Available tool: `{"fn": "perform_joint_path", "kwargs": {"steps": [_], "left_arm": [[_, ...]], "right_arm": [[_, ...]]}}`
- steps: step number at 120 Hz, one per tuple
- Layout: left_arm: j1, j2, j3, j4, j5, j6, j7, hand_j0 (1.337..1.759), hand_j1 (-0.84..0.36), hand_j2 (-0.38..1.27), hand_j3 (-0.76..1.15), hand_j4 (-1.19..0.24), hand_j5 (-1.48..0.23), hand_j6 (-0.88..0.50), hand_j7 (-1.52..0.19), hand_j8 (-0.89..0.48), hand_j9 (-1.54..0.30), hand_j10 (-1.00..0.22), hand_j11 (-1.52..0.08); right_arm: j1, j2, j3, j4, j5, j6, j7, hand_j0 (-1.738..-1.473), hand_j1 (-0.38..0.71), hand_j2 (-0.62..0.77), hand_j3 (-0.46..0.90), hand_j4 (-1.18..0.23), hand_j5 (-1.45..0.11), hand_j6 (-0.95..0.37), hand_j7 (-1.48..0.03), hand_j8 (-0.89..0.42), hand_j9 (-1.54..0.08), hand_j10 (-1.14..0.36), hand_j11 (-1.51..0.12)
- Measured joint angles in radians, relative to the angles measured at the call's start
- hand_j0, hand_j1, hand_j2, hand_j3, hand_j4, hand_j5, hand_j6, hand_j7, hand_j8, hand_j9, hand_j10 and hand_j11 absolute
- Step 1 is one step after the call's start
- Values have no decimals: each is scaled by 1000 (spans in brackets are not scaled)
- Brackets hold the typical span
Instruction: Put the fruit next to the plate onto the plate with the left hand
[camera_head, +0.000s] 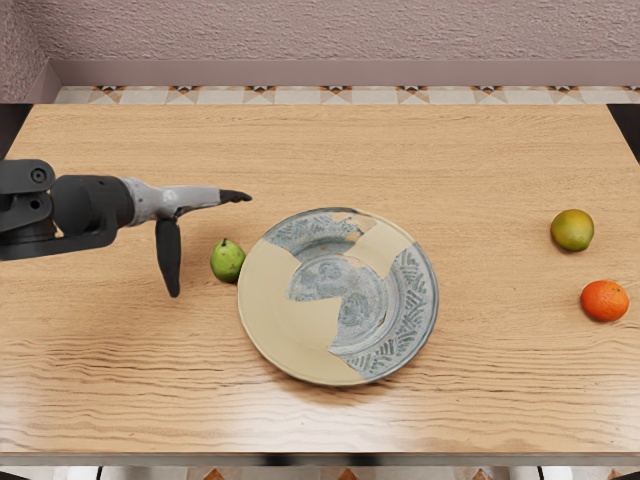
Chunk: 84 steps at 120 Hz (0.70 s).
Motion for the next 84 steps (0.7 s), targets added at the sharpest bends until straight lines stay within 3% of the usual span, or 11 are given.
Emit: {"fn": "perform_joint_path", "kwargs": {"steps": [57, 84], "left_arm": [[39, -29, 22, -10, -32, 170, 0, 1658, 348, 1, 0, -2, -1, -3, -1, -3, -1, -2, -1], [53, -49, 29, -14, -33, 192, -1, 1658, 285, 12, 0, -56, -71, -56, -71, -56, -71, -56, -71]], "right_arm": [[0, 0, 0, 0, 0, 0, 0, -1658, -314, -6, 0, -30, -38, -30, -38, -30, -38, -29, -38], [0, 0, 0, 0, 0, 0, 0, -1658, -314, -6, 0, -30, -38, -30, -38, -30, -38, -29, -38]]}}
